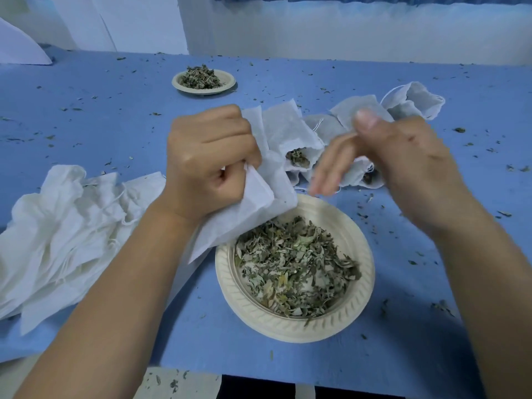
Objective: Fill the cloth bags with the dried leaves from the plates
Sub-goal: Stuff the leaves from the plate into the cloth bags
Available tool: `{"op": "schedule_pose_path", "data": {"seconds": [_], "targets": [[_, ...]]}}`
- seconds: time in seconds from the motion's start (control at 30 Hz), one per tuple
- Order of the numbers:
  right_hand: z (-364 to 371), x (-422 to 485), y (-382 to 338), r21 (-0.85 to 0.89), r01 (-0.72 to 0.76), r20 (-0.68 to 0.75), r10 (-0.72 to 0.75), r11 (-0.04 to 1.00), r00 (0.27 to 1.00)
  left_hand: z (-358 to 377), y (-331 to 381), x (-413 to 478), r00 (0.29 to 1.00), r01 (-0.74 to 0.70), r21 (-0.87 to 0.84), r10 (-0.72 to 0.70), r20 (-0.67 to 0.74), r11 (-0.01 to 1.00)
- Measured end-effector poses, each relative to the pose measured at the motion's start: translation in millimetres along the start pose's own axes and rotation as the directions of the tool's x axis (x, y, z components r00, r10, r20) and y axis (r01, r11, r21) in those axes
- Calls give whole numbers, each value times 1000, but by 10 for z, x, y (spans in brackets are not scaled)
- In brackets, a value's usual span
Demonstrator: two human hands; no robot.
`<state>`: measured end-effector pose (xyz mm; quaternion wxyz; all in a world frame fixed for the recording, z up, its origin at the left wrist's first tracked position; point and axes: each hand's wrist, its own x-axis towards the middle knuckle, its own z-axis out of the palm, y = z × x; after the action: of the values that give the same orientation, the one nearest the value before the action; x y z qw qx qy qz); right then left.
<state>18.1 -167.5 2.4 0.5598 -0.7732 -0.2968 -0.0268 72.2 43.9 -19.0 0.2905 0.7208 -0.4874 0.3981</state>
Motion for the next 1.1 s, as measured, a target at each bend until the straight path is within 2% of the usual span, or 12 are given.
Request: {"op": "schedule_pose_path", "data": {"seconds": [0.07, 0.13, 0.17, 0.2, 0.3, 0.4, 0.47, 0.57, 0.77, 0.87, 0.97, 1.1], "targets": [[-30, -23, -39, -5, -112, 259, 110, 994, 960, -12, 0, -2, 1000, 0, -4, 0, -11, 1000], [85, -32, -6, -97, -264, 570, 271, 960, 775, 7, 10, -7, 1000, -1, -11, 1, -8, 1000], [163, -37, 14, -150, -314, 641, 335, 937, 691, 19, 13, -9, 1000, -1, -13, 1, -6, 1000], [226, -41, 42, -187, -344, 654, 378, 920, 655, 26, 16, -8, 1000, -1, -15, 1, -5, 1000], [234, -40, 70, -227, -333, 531, 403, 915, 745, 24, 15, -5, 1000, 8, -20, -8, -19, 1000], [192, -24, 22, -243, -231, 446, 319, 942, 836, 11, 5, -8, 999, 19, -17, -20, -37, 1000], [274, -36, 35, -331, -84, 498, 249, 940, 831, 11, 7, -7, 999, 17, -13, -18, -44, 1000], [458, -52, 78, -492, 123, 571, 212, 862, 793, 21, 14, -1, 999, 20, -9, -20, -44, 1000], [512, -23, 102, -474, 178, 553, 135, 862, 822, 22, 16, -11, 999, 28, -5, -28, -33, 1000], [366, -7, 70, -366, 83, 461, 103, 927, 881, 14, 13, -8, 999, 29, -3, -29, -44, 1000], [140, -12, 25, -89, -53, 320, 79, 995, 944, -3, 4, -15, 998, 23, 6, -23, -65, 1000], [34, 6, 12, 256, 29, 63, -46, 966, 997, 7, 18, -11, 998, 18, -7, -19, -59, 1000]]}}
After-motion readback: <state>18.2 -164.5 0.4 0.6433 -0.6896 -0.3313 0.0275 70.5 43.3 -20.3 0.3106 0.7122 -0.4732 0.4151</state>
